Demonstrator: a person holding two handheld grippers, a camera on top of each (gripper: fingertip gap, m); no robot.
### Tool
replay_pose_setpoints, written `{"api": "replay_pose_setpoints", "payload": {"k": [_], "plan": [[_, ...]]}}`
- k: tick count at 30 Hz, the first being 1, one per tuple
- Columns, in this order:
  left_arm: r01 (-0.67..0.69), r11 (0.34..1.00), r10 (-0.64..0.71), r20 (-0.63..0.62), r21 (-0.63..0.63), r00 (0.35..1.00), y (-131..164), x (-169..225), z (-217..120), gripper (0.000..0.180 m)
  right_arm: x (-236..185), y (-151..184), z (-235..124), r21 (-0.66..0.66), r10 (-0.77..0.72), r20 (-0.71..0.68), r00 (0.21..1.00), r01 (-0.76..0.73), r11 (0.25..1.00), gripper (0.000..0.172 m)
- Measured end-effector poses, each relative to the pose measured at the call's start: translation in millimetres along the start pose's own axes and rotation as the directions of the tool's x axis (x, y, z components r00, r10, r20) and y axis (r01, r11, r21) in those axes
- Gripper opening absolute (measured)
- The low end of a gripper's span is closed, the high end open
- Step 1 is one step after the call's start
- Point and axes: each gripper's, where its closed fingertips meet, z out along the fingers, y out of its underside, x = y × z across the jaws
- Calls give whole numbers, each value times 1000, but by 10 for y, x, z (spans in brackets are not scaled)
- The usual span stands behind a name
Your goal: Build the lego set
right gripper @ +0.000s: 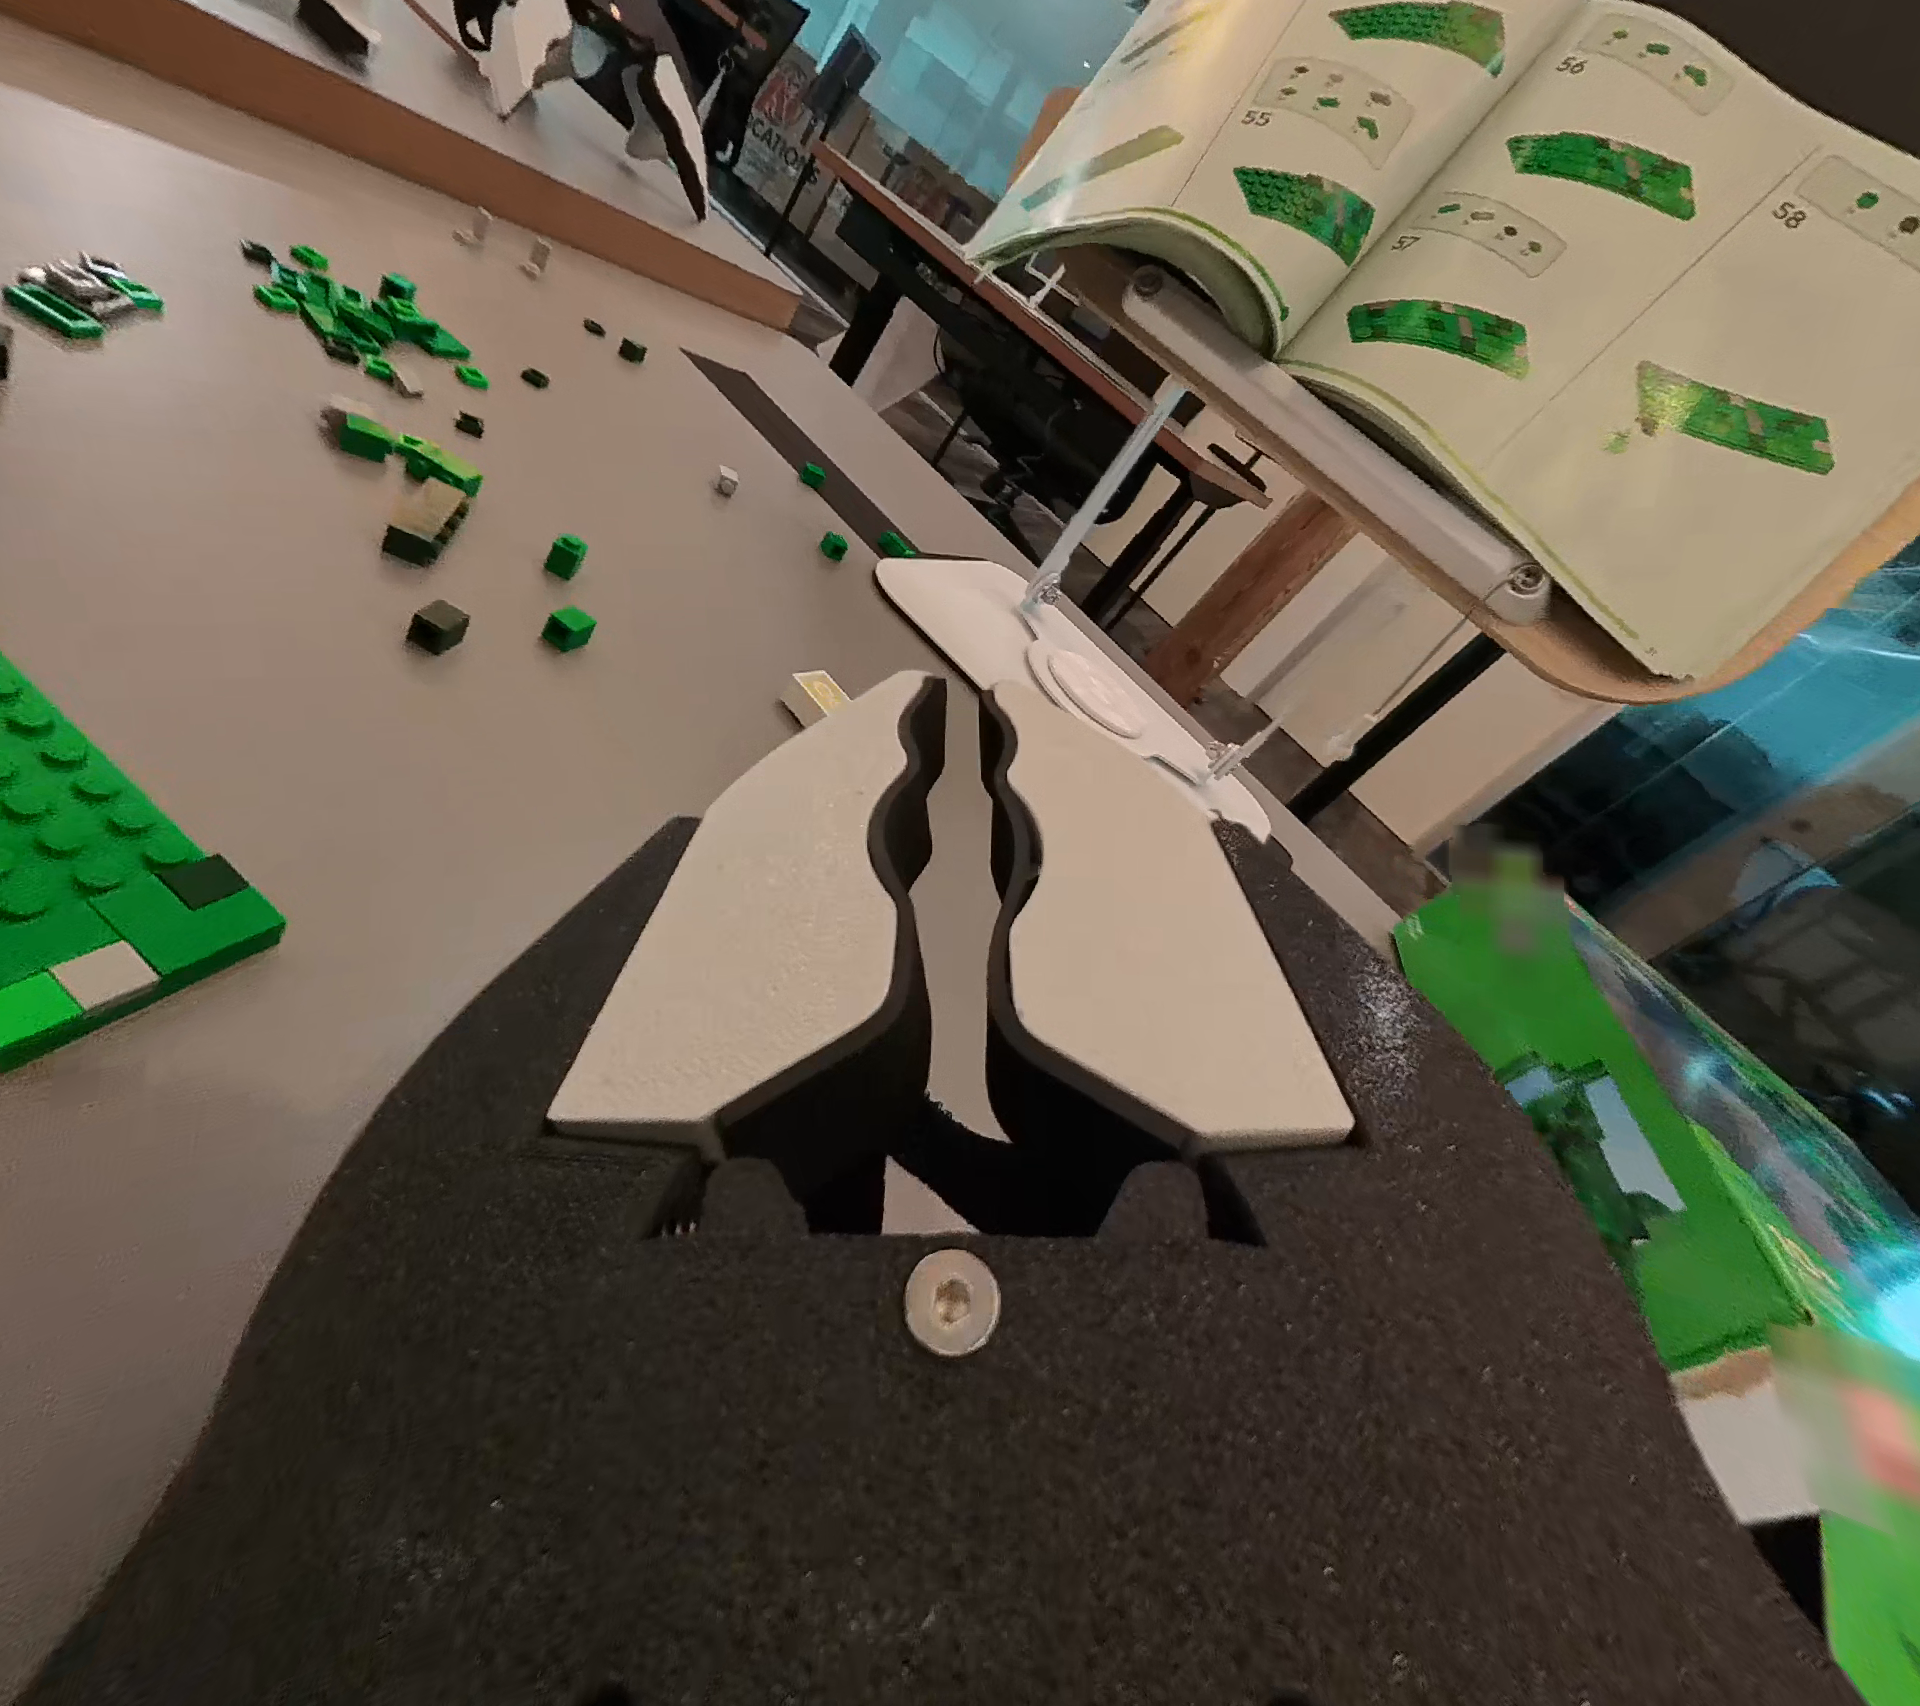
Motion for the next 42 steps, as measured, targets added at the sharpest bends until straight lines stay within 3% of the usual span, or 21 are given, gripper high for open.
{"api": "replay_pose_setpoints", "payload": {"k": [11, 19, 22, 25, 28, 31, 37, 42], "plan": [[24, 999, -19, -102, 43, 995, -33, 162, -20, 69, -7, 70, 57, -45, -74, -23, 997, 73, 996, 4], [-32, 998, 39, -137, 51, 990, -11, 320, 26, 67, 134, -26, 68, -9, -1, -66, 998, 0, 1000, 0], [-34, 998, 43, -145, 61, 988, -22, 338, 22, 66, 399, -359, 383, 62, -48, -114, 992, 56, 996, 0], [-38, 998, 46, -151, 59, 988, -14, 346, 24, 65, 798, -680, 1000, 83, -44, -144, 989, 57, 995, 0], [-54, 997, 61, -152, 50, 986, 2, 354, 31, 64, 1132, -652, 1662, -12, 2, -179, 984, -4, 1000, 0], [-58, 997, 64, -155, 48, 986, 5, 361, 30, 62, 1233, -509, 2078, -113, 10, -187, 982, -32, 993, 0], [-56, 998, 61, -163, 40, 985, 17, 374, 47, 59, 1204, -531, 2332, -147, -51, -223, 974, 18, 989, 0], [-71, 997, 76, -165, 39, 983, 21, 391, 51, 58, 1201, -529, 2331, -165, -134, -265, 955, 91, 982, 0]]}}
